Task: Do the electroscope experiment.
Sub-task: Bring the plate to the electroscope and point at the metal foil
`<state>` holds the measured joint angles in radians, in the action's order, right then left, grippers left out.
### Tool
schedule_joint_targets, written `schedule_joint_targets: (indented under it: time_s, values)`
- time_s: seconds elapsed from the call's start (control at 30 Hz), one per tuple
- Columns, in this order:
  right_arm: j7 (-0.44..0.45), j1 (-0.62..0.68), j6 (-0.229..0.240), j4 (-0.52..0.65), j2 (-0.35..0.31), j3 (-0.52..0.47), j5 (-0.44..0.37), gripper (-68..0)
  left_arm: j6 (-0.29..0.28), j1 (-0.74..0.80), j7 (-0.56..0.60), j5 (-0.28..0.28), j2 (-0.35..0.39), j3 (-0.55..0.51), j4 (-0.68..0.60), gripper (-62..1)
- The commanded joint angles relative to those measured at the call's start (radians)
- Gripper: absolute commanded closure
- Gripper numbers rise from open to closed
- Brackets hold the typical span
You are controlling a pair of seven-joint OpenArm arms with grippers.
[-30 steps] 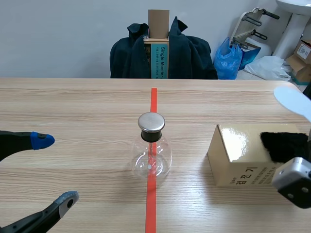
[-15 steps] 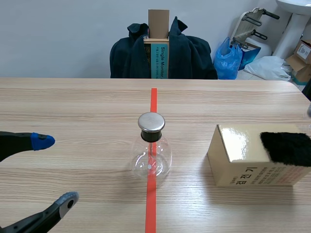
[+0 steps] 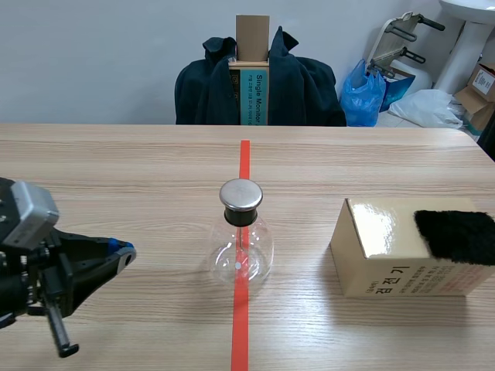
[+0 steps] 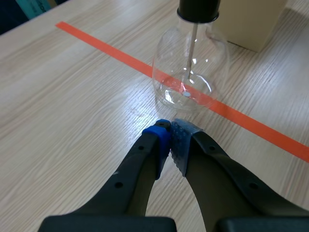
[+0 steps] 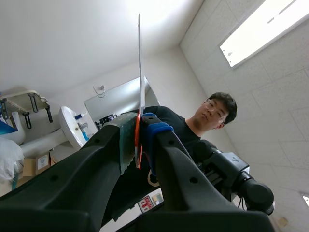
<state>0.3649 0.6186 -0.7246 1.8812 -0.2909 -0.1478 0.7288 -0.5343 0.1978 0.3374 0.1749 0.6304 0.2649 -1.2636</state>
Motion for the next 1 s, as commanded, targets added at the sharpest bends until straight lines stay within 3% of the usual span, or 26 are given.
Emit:
schedule_joint_targets:
  time_s: [0.0, 0.2, 0.47, 0.63, 0.83, 0.97]
  values:
    - [0.016, -0.003, -0.008, 0.015, -0.008, -0.010, -0.005, -0.8, -0.004, -0.048, 0.034, 0.001, -0.022, 0.033, 0.025, -2.8]
    - [0.084, -0.004, 0.011, 0.015, -0.005, 0.005, -0.005, -0.8, -0.002, -0.206, 0.078, -0.061, -0.103, 0.176, 0.202, -2.7]
    - [0.095, -0.014, 0.011, 0.015, 0.000, 0.076, 0.005, -0.9, 0.024, -0.301, 0.112, -0.068, -0.172, 0.241, 0.345, -2.7]
    - [0.015, -0.060, 0.011, 0.015, -0.006, 0.185, 0.063, -0.8, 0.027, -0.314, 0.127, -0.072, -0.184, 0.252, 0.372, -2.8]
    - [-0.095, -0.105, 0.051, 0.005, -0.006, 0.344, 0.176, -0.8, 0.027, -0.314, 0.148, -0.107, -0.187, 0.252, 0.376, -2.7]
    - [-0.102, -0.106, 0.129, -0.016, -0.006, 0.412, 0.242, -0.8, 0.027, -0.314, 0.164, -0.117, -0.187, 0.252, 0.376, -2.8]
